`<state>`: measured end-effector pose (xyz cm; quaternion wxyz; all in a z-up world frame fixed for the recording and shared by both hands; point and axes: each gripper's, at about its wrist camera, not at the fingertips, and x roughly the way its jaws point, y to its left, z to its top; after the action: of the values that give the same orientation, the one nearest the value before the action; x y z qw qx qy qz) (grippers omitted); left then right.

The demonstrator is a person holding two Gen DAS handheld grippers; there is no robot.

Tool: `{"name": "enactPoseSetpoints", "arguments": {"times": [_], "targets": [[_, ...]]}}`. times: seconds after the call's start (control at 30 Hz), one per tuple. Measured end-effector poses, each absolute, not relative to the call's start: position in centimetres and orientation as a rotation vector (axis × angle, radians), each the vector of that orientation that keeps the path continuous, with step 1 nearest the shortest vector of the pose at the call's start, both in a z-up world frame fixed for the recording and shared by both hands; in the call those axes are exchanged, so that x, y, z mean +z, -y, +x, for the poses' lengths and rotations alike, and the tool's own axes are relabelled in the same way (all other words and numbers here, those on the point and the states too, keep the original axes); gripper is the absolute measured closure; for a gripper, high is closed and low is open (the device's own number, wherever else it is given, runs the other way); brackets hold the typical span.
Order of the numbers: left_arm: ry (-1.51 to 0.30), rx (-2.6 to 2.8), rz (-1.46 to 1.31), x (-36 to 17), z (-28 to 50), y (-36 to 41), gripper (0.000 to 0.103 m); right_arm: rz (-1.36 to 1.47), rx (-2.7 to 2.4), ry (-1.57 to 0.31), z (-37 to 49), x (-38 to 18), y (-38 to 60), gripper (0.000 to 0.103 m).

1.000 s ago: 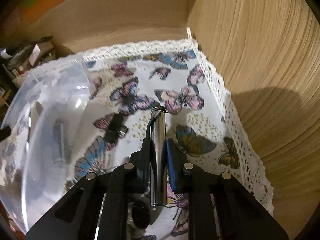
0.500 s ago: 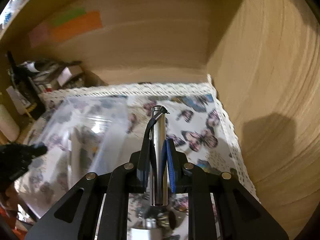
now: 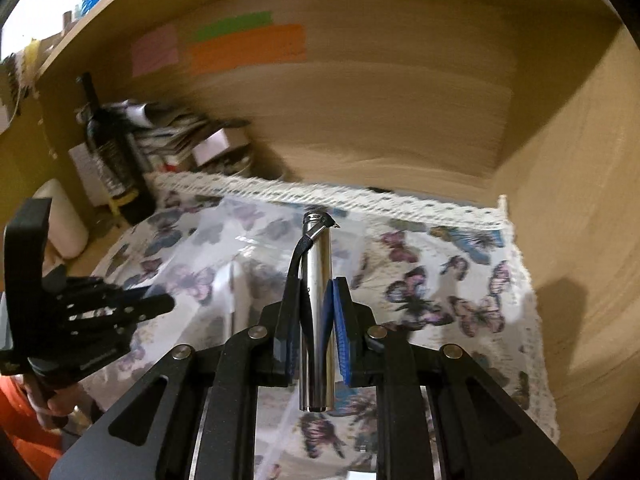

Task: Organize rigid objects
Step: 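Carry the metal tool into the clear box and release it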

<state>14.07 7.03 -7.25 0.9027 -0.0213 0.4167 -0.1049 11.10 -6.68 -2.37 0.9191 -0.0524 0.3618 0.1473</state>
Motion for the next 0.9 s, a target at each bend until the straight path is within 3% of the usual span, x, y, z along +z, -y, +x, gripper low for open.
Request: {"name": "enactPoseSetpoints", "arguments": {"times": [0.5, 0.9], "targets": [[-0.857, -0.222, -0.048, -7.1, 13.8, -7.3, 0.093, -0.188, 0.373, -0.894, 12.8, -6.3, 3.6, 0.088], [-0.86, -0.222, -0.048, -7.2, 13.9, -7.3, 0.093, -0.179, 0.362, -0.87, 12.5, -5.5, 4.0, 0.088]]}}
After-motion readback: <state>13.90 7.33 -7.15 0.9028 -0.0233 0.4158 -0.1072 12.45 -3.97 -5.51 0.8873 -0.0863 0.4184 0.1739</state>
